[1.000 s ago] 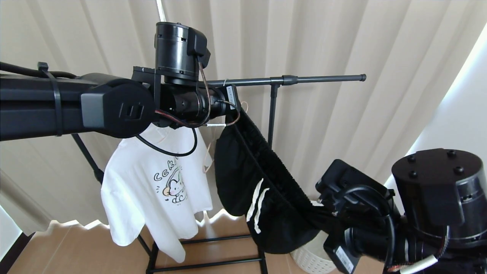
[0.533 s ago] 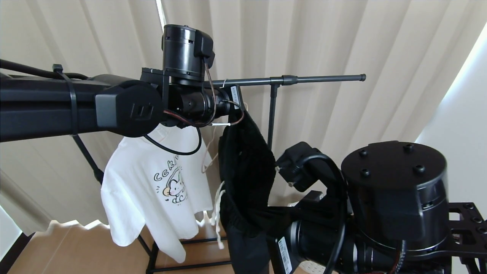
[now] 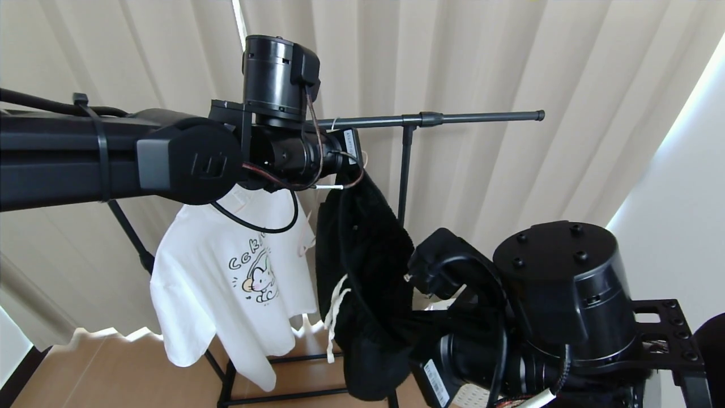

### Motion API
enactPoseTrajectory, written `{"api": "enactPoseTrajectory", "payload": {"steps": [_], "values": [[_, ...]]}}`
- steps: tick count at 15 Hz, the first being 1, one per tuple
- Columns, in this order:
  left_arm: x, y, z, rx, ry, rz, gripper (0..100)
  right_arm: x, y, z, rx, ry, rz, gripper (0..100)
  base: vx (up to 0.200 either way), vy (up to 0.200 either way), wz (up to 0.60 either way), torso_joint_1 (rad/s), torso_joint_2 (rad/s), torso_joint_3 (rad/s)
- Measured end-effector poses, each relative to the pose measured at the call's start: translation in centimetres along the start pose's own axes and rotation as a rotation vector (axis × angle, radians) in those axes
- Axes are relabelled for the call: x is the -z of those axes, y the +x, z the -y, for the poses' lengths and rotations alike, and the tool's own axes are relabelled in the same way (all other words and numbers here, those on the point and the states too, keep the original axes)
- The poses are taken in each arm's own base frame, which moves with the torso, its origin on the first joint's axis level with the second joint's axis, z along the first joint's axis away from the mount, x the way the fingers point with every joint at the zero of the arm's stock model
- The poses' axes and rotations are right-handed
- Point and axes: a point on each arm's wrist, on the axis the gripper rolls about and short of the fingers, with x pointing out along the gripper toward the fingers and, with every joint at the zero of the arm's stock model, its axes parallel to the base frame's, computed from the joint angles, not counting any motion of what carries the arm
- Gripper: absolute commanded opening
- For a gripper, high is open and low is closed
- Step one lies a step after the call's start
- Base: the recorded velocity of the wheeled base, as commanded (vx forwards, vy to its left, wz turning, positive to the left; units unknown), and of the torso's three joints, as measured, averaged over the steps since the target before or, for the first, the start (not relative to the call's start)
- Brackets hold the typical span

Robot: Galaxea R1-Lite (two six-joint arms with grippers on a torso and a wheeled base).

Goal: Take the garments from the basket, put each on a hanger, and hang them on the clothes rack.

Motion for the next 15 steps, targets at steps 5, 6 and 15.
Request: {"api": "enactPoseTrajectory", "payload": {"steps": [5, 6, 15], "values": [[-0.3, -3.1, -0.8, -0.058, 0.026, -0.085, 0, 1.2, 0.7, 6.3, 0.254, -0.057, -0.112, 0, 0.0, 0.0, 0.0, 0.0, 0.0, 0.0], [-0.1, -3.8, -1.0, -0.065, 0.045, -0.101, 0, 0.9, 0.9, 7.5, 0.298, -0.035, -0.112, 0, 0.0, 0.0, 0.0, 0.0, 0.0, 0.0], [7.7, -8.3, -2.8, -0.117, 0.202, -0.34, 0, -5.1, 4.1, 12.7, 0.431, 0.165, 0.05, 0, 0.0, 0.0, 0.0, 0.0, 0.0, 0.0]]}}
